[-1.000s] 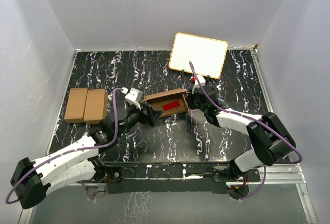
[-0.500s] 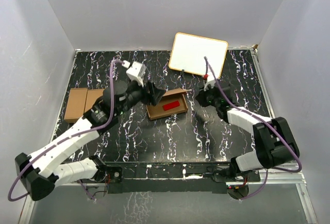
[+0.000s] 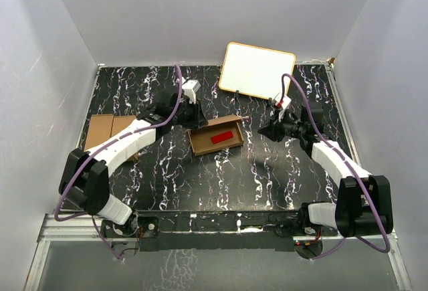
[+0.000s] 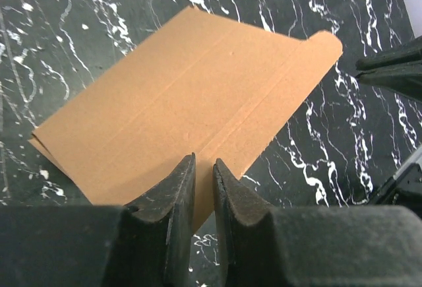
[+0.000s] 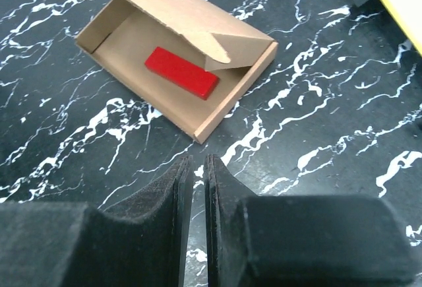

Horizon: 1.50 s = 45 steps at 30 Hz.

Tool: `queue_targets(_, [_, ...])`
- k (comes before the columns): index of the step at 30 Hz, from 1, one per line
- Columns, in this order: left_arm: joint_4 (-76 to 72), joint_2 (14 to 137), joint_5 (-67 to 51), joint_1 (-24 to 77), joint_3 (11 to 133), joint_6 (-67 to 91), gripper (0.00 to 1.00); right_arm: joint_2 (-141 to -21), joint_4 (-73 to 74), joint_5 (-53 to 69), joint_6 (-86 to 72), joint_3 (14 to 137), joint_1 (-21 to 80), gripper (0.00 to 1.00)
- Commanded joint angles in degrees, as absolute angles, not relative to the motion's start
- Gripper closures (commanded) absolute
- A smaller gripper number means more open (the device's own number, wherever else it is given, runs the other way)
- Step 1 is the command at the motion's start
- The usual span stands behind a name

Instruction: Fold the paper box

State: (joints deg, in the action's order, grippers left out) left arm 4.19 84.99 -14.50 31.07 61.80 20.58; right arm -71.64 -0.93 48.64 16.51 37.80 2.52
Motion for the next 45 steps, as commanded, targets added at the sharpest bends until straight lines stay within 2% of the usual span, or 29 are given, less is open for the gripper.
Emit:
queue_targets(1, [4.53,84.77,-20.3,30.77,61.2,19.72,0.84,-71.6,-0.35,55.73,20.39,40.98,2.03,0.81])
queue_targets(11, [3.72,86.84,-21.84,30.71,54.52,20.1,0.86,-70.34,2.02,65.25,20.9,43.54,2.15,0.72])
queue_targets(15, [2.84,88.21,-22.87,30.66,53.8,20.73,0.86,-72.57,4.56,64.51,21.35,47.43,5.35,0.69])
queue_targets(22, [1.87,91.66,-23.49,30.67,52.06,21.26,0.86,-82.74,10.31,55.09,21.96,54.8,15.2,0.7])
queue_targets(28, [1.65,93.64,-23.15,30.67,51.38,21.19,0.86,-94.09,12.67,47.7,20.35,58.09,16.99,0.83])
queue_targets(32, [1.73,94.29,-22.59,30.61,51.32,21.0,0.86,-98.76,13.42,43.24,19.66,58.68,17.05,0.86])
queue_targets(37, [2.23,95.37,-22.07,30.67,51.54,20.85,0.86,-102.28,15.17,40.76,19.6,59.93,17.05,0.86])
queue_targets(42, [2.77,94.84,-22.37,30.65,52.69,20.95,0.84,-100.41,17.13,47.43,20.52,61.28,16.18,0.8])
queue_targets(45, [2.81,92.51,-22.46,30.63,53.68,21.79,0.78,-96.32,16.94,51.56,20.65,61.59,14.86,0.77])
